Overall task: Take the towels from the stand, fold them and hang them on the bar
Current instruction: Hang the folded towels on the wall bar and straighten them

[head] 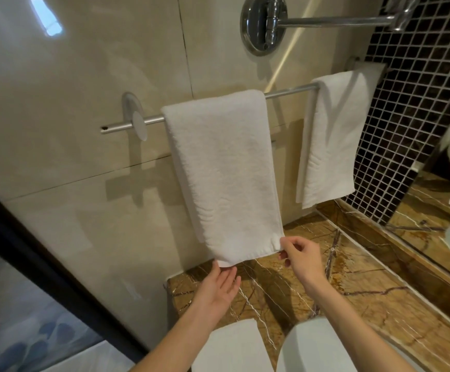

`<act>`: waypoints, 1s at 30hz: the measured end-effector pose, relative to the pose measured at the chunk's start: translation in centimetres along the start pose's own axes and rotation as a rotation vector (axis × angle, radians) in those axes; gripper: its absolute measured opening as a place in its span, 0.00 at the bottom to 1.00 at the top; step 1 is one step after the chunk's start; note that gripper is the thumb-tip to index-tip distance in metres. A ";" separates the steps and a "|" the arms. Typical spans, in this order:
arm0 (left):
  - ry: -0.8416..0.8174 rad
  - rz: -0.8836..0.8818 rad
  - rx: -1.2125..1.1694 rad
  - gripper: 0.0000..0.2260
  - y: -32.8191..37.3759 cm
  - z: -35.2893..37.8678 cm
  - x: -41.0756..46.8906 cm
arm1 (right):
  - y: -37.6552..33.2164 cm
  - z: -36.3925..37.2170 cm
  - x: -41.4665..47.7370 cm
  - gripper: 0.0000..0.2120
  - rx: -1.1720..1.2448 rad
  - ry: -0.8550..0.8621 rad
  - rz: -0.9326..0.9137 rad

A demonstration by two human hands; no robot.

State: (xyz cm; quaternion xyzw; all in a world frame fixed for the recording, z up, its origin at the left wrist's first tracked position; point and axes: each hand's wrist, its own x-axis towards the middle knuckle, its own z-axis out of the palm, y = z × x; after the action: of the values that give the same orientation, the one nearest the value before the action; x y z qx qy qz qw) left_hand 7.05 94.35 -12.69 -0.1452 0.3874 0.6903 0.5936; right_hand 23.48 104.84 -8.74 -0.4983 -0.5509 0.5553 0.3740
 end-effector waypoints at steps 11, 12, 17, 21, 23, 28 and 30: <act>-0.032 -0.031 -0.064 0.13 1.1 -0.3 0.2 | 0.8 0.7 0.3 0.06 -0.054 -0.040 0.016; -0.038 -0.024 -0.065 0.12 1.1 -0.3 0.1 | 0.8 0.8 0.3 0.06 -0.055 -0.042 0.013; -0.051 -0.004 -0.075 0.11 1.4 0.0 -0.2 | 0.8 1.0 0.0 0.06 -0.041 -0.048 0.006; -0.026 0.004 -0.099 0.08 1.4 0.1 -0.1 | 0.8 1.0 -0.2 0.06 -0.048 -0.042 -0.001; -0.024 0.003 -0.123 0.08 1.3 0.0 0.0 | 0.8 1.0 -0.2 0.07 -0.082 -0.044 -0.018; -0.020 0.032 -0.162 0.07 1.1 0.0 0.1 | 1.2 1.3 -0.5 0.08 -0.141 -0.047 -0.078; -0.005 0.047 -0.173 0.06 0.9 0.0 0.1 | 1.4 1.4 -0.6 0.08 -0.161 -0.036 -0.108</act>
State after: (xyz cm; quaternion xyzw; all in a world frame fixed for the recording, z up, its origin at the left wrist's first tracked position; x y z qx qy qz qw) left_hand 6.22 94.44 -12.43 -0.1847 0.3282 0.7353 0.5634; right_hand 22.44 103.77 -10.22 -0.4863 -0.6264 0.4971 0.3522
